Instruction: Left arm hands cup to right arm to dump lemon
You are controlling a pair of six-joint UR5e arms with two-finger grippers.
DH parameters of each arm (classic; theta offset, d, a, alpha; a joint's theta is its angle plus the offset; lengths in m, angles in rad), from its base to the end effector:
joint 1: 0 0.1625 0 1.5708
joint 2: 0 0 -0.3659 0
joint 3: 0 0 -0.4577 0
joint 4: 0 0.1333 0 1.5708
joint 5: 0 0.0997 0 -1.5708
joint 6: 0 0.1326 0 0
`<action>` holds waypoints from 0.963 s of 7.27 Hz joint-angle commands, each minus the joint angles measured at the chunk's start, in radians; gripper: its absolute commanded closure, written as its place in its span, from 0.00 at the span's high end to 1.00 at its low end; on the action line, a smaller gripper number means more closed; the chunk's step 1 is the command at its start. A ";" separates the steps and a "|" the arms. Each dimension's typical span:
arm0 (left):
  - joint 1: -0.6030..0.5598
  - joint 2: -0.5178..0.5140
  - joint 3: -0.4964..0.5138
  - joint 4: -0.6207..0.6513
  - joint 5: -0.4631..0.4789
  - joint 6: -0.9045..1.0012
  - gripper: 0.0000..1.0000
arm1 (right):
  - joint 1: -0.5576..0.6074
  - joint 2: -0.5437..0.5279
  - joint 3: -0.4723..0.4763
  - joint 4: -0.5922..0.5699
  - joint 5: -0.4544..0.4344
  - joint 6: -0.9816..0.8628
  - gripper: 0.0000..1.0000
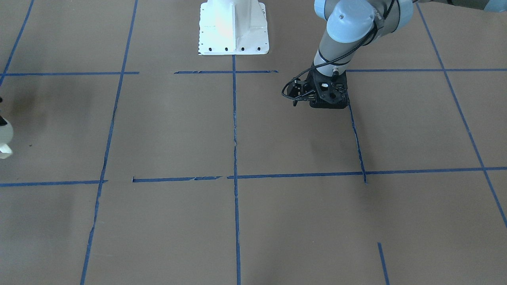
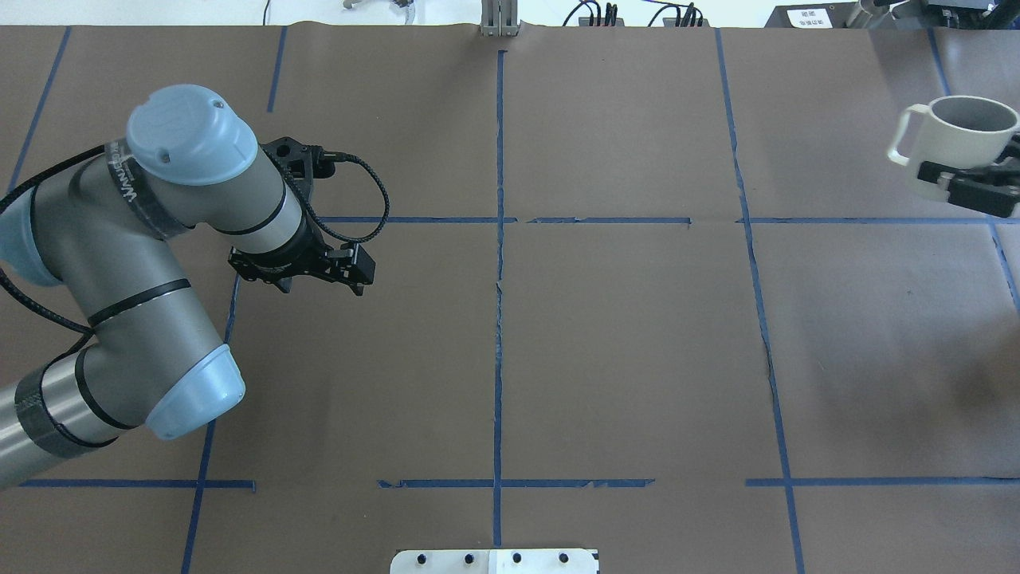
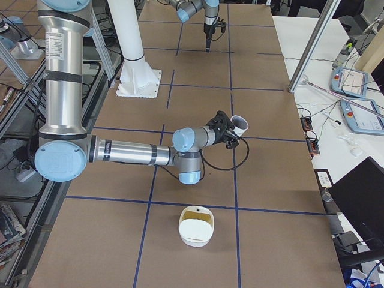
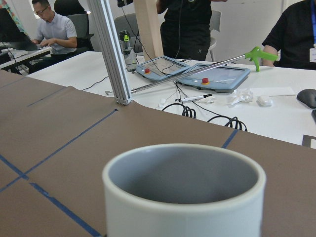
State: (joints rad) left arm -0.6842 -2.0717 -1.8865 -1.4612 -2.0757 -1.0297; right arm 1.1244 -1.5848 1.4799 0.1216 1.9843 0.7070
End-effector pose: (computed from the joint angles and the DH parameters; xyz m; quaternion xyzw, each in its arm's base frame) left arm 0.4525 -0.4583 0.1733 0.0010 0.4090 0.0213 0.9123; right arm -0.1738 -0.5485 0.4746 0.5065 -0.5011 -0.0560 0.6994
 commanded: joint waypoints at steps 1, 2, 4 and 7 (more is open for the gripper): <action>-0.030 -0.010 0.003 0.007 -0.024 -0.013 1.00 | -0.098 0.156 -0.001 -0.129 -0.045 -0.055 0.33; -0.043 -0.052 0.030 0.007 -0.043 -0.130 1.00 | -0.145 0.210 0.019 -0.204 -0.167 -0.054 0.33; -0.044 -0.123 0.064 0.004 -0.058 -0.318 0.95 | -0.324 0.254 0.049 -0.273 -0.391 -0.058 0.33; -0.090 -0.197 0.099 0.042 -0.082 -0.357 0.93 | -0.683 0.457 0.043 -0.511 -0.921 -0.118 0.36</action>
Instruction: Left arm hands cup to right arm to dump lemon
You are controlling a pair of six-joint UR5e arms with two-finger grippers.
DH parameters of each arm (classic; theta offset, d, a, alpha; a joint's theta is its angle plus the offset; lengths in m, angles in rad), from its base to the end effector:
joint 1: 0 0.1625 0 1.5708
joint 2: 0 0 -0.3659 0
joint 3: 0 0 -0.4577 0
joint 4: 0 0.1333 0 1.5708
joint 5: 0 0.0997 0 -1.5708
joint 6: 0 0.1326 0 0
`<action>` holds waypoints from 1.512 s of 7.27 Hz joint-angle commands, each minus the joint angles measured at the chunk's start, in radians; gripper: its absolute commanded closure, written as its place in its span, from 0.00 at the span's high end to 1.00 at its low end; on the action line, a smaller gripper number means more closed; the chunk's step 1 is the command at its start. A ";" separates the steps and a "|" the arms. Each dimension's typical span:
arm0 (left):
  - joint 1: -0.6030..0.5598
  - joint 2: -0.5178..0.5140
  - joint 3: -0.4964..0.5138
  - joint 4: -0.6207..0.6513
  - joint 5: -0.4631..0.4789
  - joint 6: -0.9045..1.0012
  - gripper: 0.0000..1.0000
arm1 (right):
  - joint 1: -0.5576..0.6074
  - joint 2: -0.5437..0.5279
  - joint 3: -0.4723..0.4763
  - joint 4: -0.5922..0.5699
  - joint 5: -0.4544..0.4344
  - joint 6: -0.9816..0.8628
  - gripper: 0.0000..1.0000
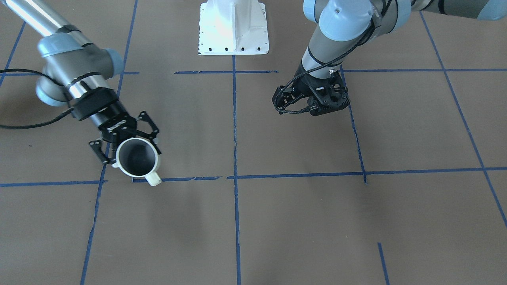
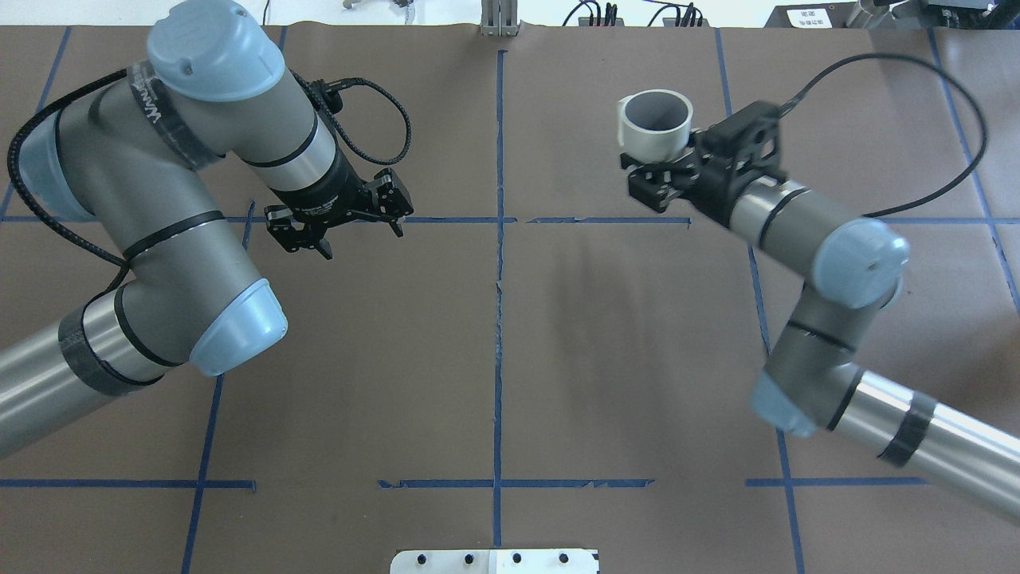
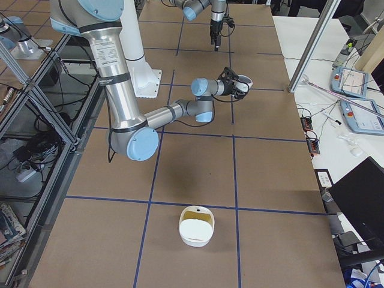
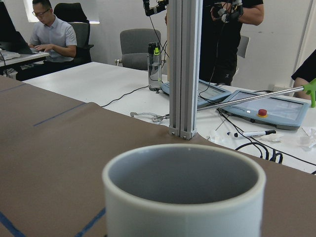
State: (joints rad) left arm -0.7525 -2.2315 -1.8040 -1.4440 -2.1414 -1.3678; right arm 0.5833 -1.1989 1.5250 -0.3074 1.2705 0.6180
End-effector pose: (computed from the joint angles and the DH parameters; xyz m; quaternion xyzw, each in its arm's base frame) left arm 0.4400 -0.4964 0.1058 -0.0667 0.4389 -0.1400 0.8851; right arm -0.4820 -0.5248 0.2547 0.5656 -0.4348 -0.0223 0.7004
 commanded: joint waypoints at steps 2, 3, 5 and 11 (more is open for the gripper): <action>-0.056 -0.091 0.046 0.053 -0.083 -0.057 0.86 | -0.244 0.128 -0.005 -0.168 -0.325 -0.043 0.38; -0.056 -0.114 0.064 0.053 -0.083 -0.071 0.86 | -0.284 0.166 -0.009 -0.215 -0.394 -0.041 0.40; -0.056 -0.151 0.100 0.051 -0.110 -0.080 0.84 | -0.321 0.183 -0.009 -0.229 -0.431 -0.034 0.41; -0.001 -0.186 0.120 0.039 -0.126 -0.103 0.70 | -0.330 0.231 -0.012 -0.229 -0.431 -0.037 0.48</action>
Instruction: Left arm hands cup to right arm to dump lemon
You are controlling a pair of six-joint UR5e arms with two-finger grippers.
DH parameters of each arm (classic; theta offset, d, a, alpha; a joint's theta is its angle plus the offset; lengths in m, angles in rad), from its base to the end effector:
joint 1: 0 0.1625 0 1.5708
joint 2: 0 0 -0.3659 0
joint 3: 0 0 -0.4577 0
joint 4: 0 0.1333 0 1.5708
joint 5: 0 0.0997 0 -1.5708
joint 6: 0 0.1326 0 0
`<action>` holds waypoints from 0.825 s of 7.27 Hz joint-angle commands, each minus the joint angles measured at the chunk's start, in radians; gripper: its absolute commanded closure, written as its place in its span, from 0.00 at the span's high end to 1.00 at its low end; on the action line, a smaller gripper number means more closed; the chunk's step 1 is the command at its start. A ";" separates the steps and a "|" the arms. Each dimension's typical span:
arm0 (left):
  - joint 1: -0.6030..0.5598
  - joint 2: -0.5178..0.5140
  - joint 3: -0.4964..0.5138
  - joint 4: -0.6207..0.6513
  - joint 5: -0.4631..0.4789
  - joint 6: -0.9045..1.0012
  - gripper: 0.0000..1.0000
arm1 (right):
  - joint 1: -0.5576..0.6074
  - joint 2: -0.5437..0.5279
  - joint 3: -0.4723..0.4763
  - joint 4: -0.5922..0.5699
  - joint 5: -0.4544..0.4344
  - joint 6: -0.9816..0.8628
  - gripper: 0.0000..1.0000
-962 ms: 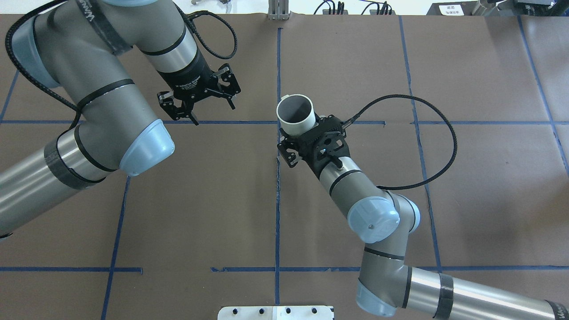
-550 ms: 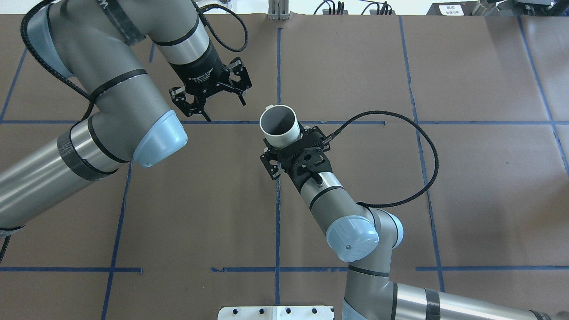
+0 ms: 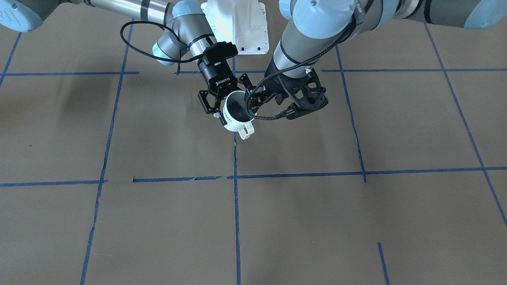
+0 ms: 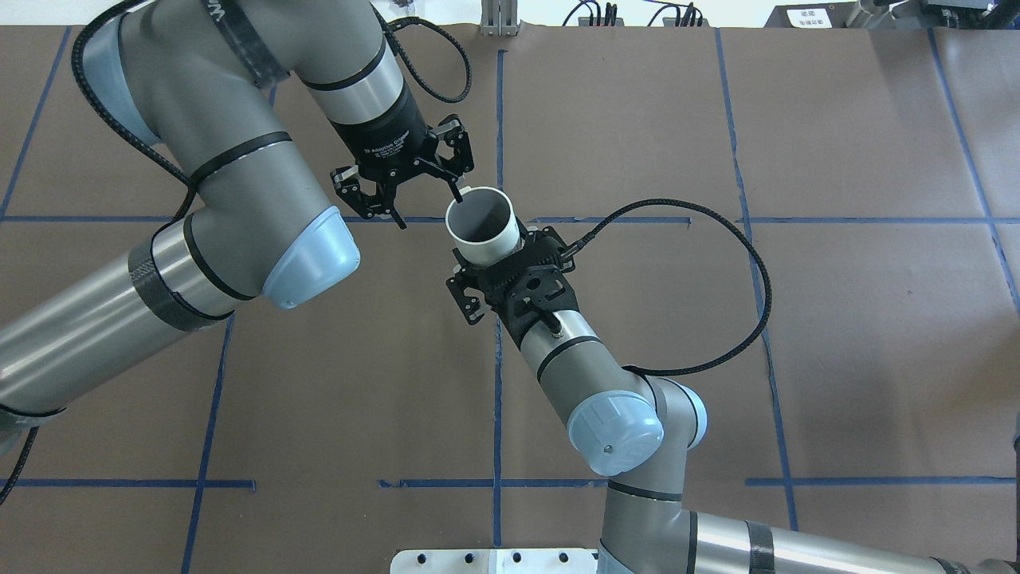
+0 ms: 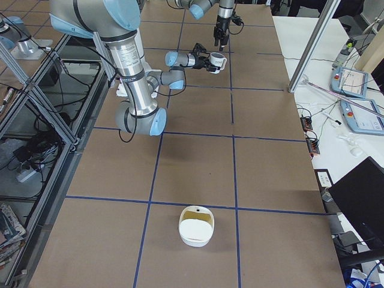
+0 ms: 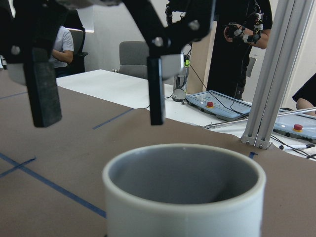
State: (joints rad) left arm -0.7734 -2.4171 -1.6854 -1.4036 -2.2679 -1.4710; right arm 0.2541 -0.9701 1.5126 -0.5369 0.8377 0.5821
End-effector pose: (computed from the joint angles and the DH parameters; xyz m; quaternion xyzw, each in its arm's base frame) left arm 0.4519 -0.5085 0.0300 -0.1318 0.4624 -0.1619 0.8617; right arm -0.6186 -0.3901 0.1278 0.5909 -0.3911 0.0008 0.7056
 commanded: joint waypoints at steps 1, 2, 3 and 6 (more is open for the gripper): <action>0.026 0.000 0.001 -0.003 0.001 -0.003 0.68 | -0.001 0.001 0.000 0.000 0.001 -0.001 0.48; 0.034 0.001 0.001 -0.003 0.001 -0.003 0.66 | -0.001 0.001 0.000 0.000 0.001 -0.001 0.49; 0.036 0.001 0.001 -0.003 0.001 -0.003 0.62 | -0.001 0.002 0.000 0.000 0.001 -0.001 0.49; 0.036 0.001 0.001 -0.003 0.001 -0.003 0.56 | -0.004 0.002 0.000 0.000 0.001 -0.002 0.49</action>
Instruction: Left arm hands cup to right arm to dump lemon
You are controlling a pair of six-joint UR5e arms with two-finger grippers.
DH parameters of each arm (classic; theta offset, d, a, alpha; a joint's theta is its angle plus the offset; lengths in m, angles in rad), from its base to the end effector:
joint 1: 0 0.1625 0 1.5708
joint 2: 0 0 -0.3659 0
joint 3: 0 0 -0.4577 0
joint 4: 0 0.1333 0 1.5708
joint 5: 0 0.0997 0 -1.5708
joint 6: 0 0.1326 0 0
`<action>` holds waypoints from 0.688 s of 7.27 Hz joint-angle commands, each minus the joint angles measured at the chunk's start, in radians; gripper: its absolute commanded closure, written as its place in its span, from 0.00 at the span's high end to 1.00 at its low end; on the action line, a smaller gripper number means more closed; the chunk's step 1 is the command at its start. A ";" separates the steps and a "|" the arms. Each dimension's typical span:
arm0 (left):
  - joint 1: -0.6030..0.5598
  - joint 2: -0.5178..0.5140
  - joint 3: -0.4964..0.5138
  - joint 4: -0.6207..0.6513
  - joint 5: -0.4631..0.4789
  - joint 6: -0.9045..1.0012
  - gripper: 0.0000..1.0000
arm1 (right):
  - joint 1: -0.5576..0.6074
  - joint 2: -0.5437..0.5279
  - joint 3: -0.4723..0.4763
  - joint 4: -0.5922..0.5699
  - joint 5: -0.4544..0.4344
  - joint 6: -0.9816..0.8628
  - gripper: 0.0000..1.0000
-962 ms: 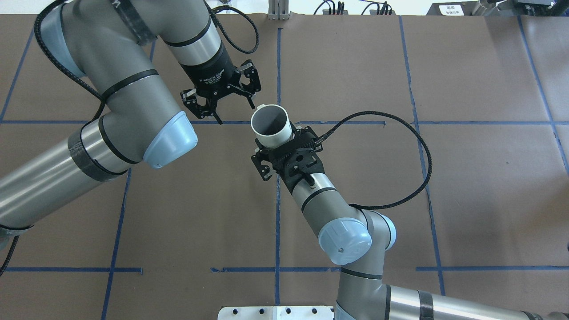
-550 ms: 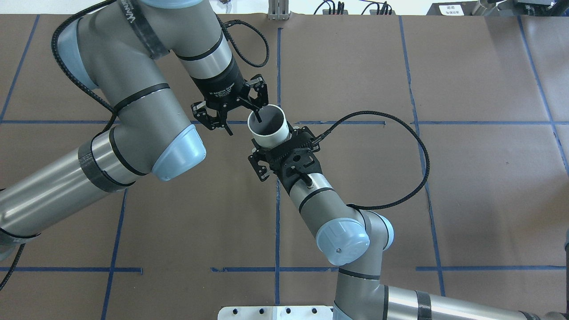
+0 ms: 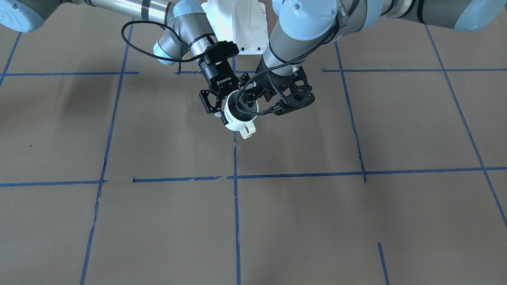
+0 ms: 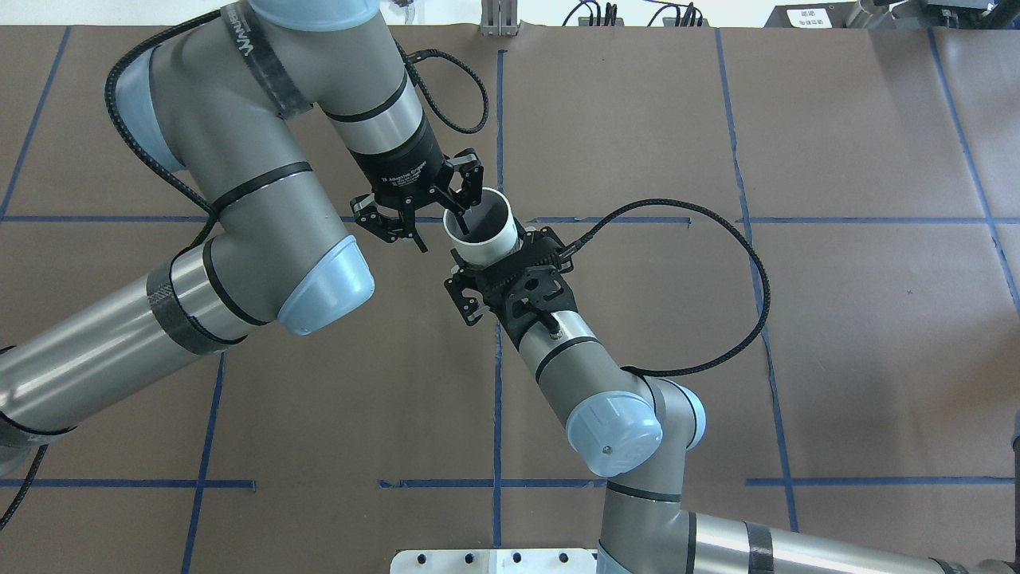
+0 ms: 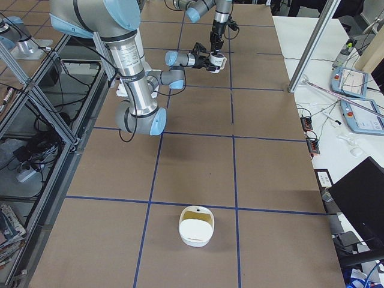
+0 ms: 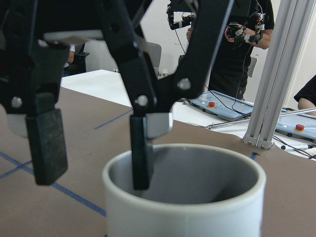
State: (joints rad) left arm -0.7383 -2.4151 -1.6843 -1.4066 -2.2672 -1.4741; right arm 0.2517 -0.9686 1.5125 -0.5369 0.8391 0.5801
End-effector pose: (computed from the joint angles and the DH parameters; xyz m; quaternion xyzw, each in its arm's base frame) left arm 0.4699 -0.4929 0.0314 -0.1404 0.4597 -0.1482 0.8643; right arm -0.6197 -0.3885 0.1268 0.5906 -0.3921 -0.0009 0.7053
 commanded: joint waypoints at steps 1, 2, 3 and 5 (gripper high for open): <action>0.000 -0.001 0.000 0.000 0.000 0.000 0.56 | -0.003 0.001 0.000 0.000 0.000 0.000 0.49; 0.000 -0.001 0.000 0.000 0.000 0.000 0.56 | -0.006 0.001 0.000 0.000 0.000 0.000 0.49; 0.002 -0.002 0.000 0.000 0.000 0.003 0.56 | -0.008 0.001 0.000 0.000 0.000 0.000 0.49; 0.004 -0.001 0.008 0.000 -0.002 0.006 0.54 | -0.009 0.016 0.000 0.000 0.000 -0.003 0.49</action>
State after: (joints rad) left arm -0.7360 -2.4170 -1.6815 -1.4067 -2.2676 -1.4706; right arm 0.2434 -0.9637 1.5129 -0.5369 0.8391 0.5791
